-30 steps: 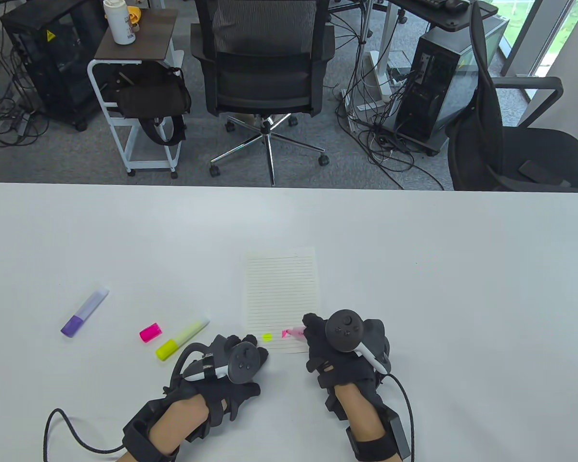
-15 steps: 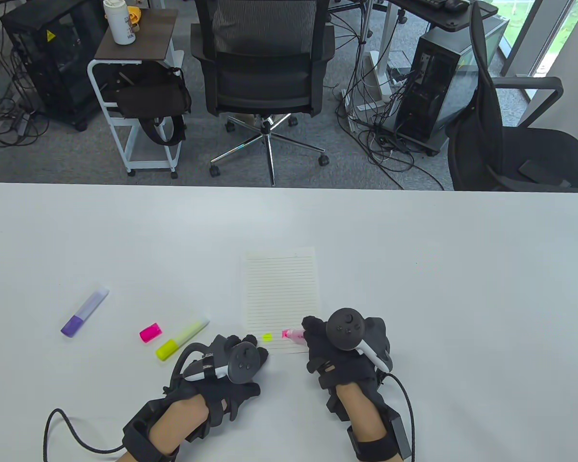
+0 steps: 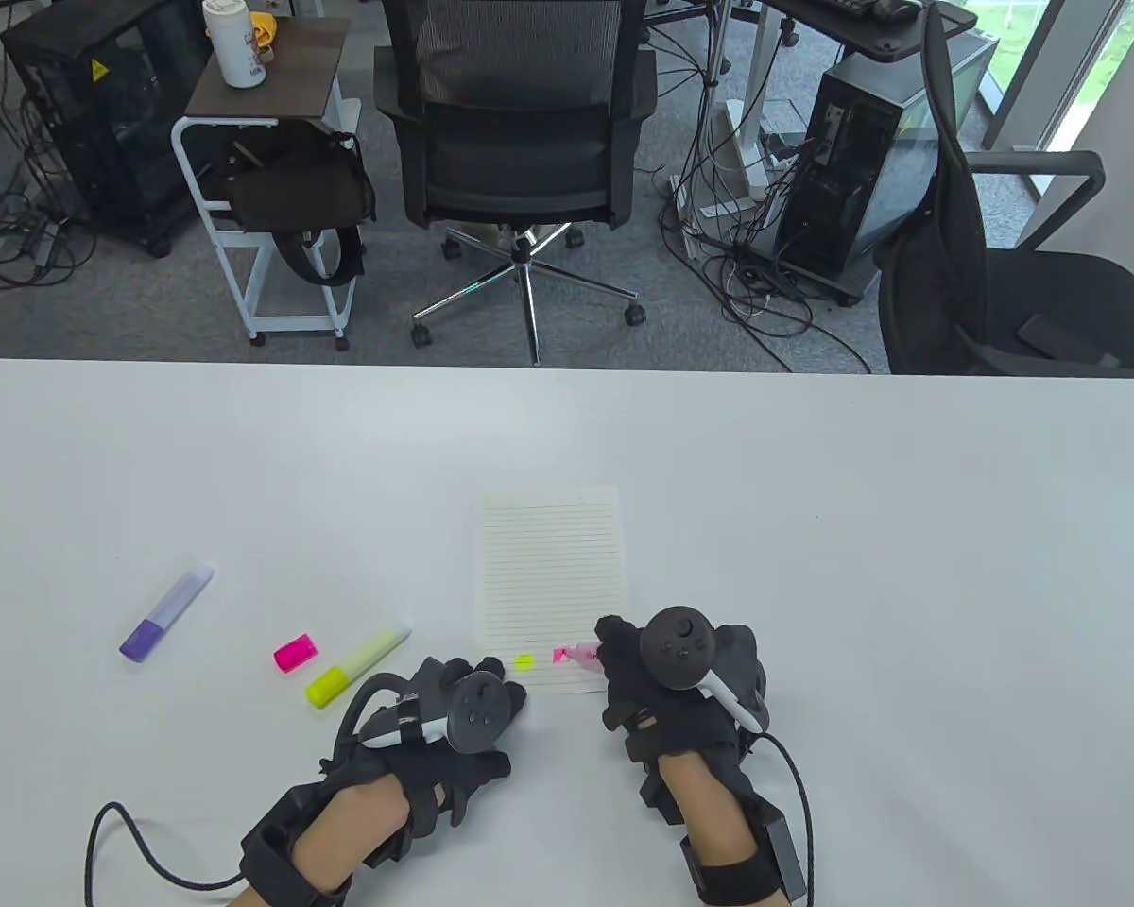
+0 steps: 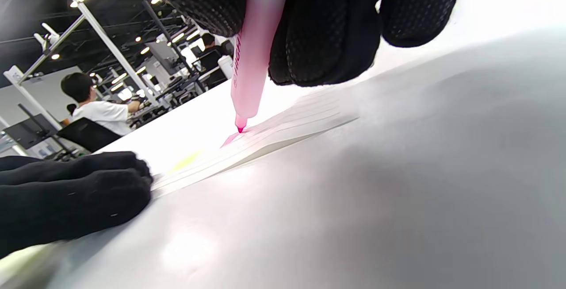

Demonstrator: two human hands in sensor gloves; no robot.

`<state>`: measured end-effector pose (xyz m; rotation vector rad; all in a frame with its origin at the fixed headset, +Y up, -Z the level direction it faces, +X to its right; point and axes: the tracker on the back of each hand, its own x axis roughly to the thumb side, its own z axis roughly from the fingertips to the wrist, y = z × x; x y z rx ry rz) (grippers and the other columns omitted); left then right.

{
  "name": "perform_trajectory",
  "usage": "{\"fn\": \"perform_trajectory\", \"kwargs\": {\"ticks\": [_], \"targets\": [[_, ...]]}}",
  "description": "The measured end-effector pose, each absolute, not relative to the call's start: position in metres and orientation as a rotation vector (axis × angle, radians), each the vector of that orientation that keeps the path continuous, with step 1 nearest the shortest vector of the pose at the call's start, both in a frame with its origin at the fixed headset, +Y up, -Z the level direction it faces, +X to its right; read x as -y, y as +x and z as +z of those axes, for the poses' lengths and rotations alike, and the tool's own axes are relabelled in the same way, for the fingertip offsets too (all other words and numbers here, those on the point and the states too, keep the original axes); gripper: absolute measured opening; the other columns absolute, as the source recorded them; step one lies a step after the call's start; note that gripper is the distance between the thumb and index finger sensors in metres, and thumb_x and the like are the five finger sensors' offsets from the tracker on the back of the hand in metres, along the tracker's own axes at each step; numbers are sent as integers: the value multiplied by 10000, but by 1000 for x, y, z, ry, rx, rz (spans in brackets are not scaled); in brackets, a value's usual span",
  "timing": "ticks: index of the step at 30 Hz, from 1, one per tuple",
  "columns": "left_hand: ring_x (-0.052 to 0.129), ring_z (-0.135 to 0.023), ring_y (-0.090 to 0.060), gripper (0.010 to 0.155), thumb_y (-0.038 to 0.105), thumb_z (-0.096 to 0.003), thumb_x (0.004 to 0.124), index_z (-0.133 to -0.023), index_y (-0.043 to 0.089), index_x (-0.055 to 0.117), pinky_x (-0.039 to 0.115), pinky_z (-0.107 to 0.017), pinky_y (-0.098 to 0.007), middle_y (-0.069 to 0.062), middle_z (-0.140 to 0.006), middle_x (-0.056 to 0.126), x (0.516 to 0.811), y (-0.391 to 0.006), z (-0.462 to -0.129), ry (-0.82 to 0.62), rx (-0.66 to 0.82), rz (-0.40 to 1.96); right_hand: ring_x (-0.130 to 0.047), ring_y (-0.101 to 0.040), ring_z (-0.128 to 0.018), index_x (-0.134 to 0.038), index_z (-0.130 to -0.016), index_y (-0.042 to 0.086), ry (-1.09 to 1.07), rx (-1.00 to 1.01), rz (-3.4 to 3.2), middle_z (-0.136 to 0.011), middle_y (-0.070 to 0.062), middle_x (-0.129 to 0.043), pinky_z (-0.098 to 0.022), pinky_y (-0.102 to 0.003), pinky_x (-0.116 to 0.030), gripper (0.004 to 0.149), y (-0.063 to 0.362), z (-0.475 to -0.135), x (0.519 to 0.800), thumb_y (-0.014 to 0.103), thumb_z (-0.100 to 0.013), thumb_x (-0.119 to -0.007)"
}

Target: Apply highlighter ink on paper

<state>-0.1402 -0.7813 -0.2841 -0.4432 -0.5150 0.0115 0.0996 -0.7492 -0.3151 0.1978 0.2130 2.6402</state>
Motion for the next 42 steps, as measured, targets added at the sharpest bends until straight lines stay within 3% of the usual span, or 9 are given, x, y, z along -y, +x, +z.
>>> {"fn": "perform_trajectory", "kwargs": {"ticks": [16,42], "targets": [[370,-1073,-395,755,573,-454,680,-1094,321,369,422,-741,-649,-20,-1173,268,781,-140,-284,-444,515,13,-921,-319,-573,-704,-1013,228,217,-296,2600,-843,-140,-877,-654,-603,-674,397,101,-315,749,344,-634,-729],[370,-1074,-394,753,573,-454,680,-1093,323,370,424,-741,-649,-21,-1173,267,781,-140,-284,-444,514,13,-916,-316,-589,-679,-1028,234,175,-223,2643,-858,-138,-865,-657,-601,-670,404,100,-317,752,350,-643,-714]]}}
